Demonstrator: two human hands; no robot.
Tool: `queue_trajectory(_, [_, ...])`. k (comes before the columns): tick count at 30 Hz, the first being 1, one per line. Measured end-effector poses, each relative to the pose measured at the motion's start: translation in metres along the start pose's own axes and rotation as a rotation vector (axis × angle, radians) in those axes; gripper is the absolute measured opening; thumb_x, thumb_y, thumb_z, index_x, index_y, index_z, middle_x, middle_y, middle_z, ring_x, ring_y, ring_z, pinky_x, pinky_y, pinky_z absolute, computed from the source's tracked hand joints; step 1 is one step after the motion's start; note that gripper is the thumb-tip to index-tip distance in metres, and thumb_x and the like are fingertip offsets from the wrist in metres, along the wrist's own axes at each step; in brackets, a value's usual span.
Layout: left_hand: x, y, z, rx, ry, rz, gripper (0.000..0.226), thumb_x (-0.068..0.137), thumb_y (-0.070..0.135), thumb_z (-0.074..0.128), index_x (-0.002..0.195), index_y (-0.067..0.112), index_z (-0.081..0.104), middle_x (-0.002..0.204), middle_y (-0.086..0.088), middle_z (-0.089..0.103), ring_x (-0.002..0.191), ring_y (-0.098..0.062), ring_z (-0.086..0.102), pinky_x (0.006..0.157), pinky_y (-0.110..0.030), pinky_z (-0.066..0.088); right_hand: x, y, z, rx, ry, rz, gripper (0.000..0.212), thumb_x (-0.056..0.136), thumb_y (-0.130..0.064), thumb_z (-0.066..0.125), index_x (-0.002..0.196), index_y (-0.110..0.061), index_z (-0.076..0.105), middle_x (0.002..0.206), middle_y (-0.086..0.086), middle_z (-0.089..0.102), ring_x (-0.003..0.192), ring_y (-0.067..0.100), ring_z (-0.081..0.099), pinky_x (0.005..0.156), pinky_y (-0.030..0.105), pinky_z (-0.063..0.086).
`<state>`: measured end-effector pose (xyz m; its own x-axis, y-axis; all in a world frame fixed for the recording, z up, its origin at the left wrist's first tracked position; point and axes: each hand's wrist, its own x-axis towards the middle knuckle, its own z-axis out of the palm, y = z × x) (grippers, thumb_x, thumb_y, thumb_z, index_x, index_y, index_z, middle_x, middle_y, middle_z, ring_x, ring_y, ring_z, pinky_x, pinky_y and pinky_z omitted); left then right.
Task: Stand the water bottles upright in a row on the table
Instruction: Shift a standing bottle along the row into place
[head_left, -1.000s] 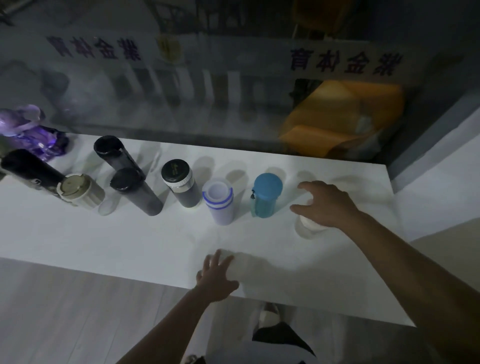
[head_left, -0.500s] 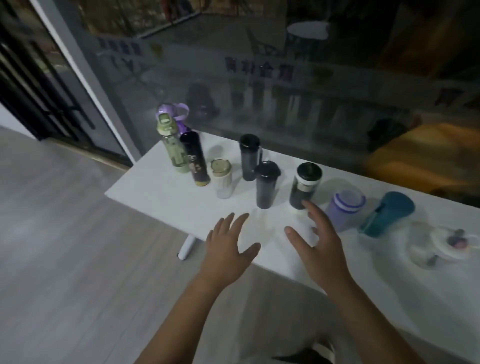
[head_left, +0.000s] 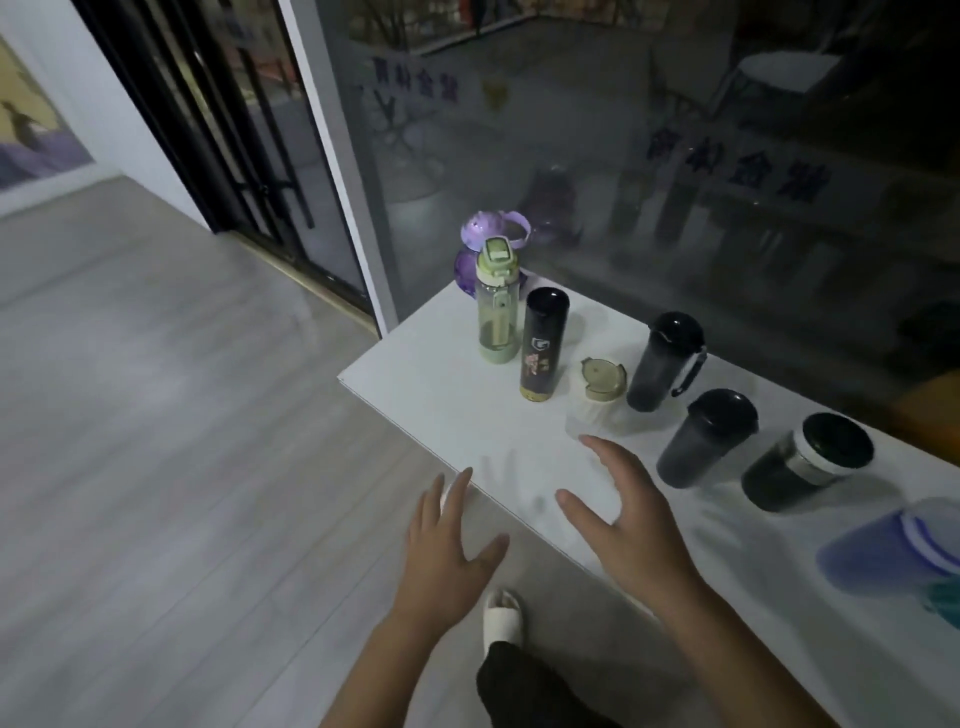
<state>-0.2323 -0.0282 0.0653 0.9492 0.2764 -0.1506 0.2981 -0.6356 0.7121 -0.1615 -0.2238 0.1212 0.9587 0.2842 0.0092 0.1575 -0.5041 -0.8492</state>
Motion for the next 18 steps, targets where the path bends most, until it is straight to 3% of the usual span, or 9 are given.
queue_trajectory(7, [0.11, -0.014, -0.057, 0.204, 0.022, 0.024, 0.084, 0.081, 0.067, 0.051, 0.15, 0.042, 0.01, 0.162, 0.001, 0.017, 0.15, -0.024, 0.009, 0.118, -0.05, 0.022, 0.142, -0.049, 0.009, 0.001, 0.007, -0.151, 0.054, 0.082, -0.037, 0.072, 0.131, -0.031, 0.05, 0.129, -0.017, 0.05, 0.115, 0.001, 0.049, 0.089, 0.004, 0.036])
queue_trajectory(11, [0.168, -0.014, -0.074, 0.209, 0.044, 0.011, 0.081, 0.086, 0.055, 0.058, 0.151, 0.038, 0.014, 0.163, 0.0, 0.013, 0.151, -0.021, 0.004, 0.12, -0.044, 0.015, 0.225, -0.063, 0.01, -0.09, -0.021, -0.21, 0.063, 0.078, -0.038, 0.073, 0.135, -0.028, 0.047, 0.135, -0.012, 0.047, 0.124, 0.01, 0.045, 0.103, 0.03, 0.042])
queue_trajectory(18, [0.239, -0.035, -0.071, 0.283, -0.117, -0.04, 0.085, 0.086, 0.054, 0.06, 0.152, 0.04, 0.008, 0.164, -0.002, 0.003, 0.151, -0.029, 0.002, 0.12, -0.049, 0.014, 0.335, -0.06, 0.027, -0.328, -0.121, -0.147, 0.086, 0.062, -0.048, 0.072, 0.139, -0.042, 0.033, 0.139, -0.006, 0.04, 0.124, 0.024, 0.046, 0.1, 0.045, 0.044])
